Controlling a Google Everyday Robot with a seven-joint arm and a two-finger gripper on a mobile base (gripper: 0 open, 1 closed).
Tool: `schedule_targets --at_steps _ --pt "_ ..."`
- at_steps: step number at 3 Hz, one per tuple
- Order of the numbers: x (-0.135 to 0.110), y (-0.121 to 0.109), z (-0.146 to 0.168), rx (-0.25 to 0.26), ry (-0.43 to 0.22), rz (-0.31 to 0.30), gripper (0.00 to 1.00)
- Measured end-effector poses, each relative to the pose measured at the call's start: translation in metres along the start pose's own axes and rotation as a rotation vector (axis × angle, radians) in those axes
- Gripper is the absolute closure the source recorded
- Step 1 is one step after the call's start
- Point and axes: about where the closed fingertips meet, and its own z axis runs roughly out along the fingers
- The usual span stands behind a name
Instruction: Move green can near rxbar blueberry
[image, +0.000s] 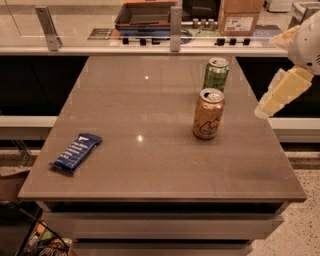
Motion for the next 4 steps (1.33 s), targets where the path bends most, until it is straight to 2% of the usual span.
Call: schedule_targets --at_steps 1,2,3,4 --pt "0.006 -0.030 0.032 0.028 -0.141 0.064 0.00" --pt "0.013 -0.051 0.058 0.057 -0.247 0.120 0.00" --pt "0.042 -0.080 0.110 0.022 -0.242 0.203 0.00" --pt "0.048 -0.095 0.193 -0.145 -0.177 0.247 0.00"
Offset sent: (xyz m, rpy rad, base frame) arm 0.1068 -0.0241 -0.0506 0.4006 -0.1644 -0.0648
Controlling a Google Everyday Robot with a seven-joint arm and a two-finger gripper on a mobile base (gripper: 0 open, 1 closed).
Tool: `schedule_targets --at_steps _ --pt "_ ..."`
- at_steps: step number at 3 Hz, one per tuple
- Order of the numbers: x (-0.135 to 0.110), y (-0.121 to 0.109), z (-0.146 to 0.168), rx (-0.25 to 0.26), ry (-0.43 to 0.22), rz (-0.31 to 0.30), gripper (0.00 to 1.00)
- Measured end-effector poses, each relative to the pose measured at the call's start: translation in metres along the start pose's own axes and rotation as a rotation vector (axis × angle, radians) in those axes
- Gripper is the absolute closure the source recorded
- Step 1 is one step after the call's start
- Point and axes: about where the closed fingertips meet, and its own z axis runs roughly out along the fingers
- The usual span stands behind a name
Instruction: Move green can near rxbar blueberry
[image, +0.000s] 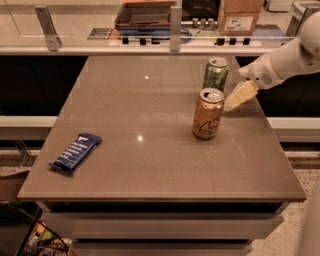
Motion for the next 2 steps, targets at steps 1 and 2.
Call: schedule_targets --at_steps 1,2 --pt "-0.0289 0.0107 0.0837 -0.217 0.023 0.043 0.00" --pt "-0.0333 0.0107 0.0777 -0.217 0.023 0.043 0.00"
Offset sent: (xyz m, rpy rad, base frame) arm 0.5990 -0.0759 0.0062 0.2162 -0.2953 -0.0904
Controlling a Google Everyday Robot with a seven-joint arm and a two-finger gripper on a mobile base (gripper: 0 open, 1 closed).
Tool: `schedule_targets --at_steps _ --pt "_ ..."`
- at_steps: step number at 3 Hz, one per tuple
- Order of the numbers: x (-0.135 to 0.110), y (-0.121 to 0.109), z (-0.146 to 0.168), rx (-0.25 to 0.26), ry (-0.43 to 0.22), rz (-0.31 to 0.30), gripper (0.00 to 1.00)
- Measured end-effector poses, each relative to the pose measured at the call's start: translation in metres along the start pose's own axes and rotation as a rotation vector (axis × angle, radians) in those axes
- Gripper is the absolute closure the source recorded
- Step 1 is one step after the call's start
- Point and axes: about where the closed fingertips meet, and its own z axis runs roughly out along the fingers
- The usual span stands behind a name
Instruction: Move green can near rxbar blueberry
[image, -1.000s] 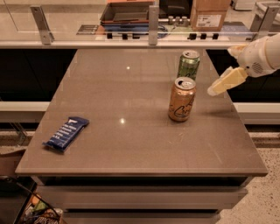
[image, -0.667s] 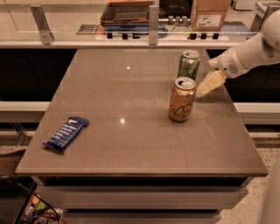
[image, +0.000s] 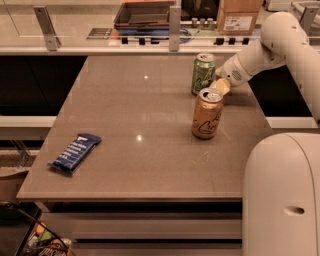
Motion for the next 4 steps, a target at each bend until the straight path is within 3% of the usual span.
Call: schedule_targets --at_steps 3,4 --pt "-0.001 0.000 -0.001 0.000 0.000 0.000 0.00" --pt "-0.004 -0.011 0.001 0.011 -0.010 -0.002 0.00"
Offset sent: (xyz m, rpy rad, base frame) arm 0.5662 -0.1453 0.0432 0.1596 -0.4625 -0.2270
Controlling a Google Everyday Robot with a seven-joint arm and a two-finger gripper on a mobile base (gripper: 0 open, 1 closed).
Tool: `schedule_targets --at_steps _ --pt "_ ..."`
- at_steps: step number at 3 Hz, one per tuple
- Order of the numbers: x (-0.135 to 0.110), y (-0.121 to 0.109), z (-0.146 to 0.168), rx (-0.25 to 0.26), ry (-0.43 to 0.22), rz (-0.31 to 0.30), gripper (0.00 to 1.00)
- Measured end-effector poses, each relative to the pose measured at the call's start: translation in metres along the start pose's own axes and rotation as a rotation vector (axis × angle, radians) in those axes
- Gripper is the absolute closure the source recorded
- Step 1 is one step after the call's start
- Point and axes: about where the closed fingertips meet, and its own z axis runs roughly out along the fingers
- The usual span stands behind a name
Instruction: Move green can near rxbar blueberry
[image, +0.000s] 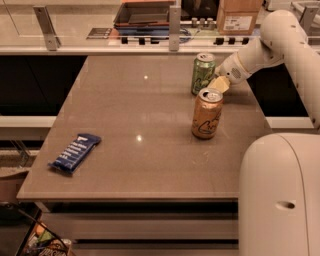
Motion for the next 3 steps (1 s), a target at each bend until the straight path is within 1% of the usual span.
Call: schedule_targets --at_steps 1,2,3 --pt "-0.0014 0.0001 -0.0016 0.000 0.000 0.000 0.00" --pt "-0.0030 -0.0075 0.0003 0.008 -0.007 -0.002 0.00" --pt "-0.0044 -0.0073 -0.0012 0.008 -0.007 -0.001 0.00"
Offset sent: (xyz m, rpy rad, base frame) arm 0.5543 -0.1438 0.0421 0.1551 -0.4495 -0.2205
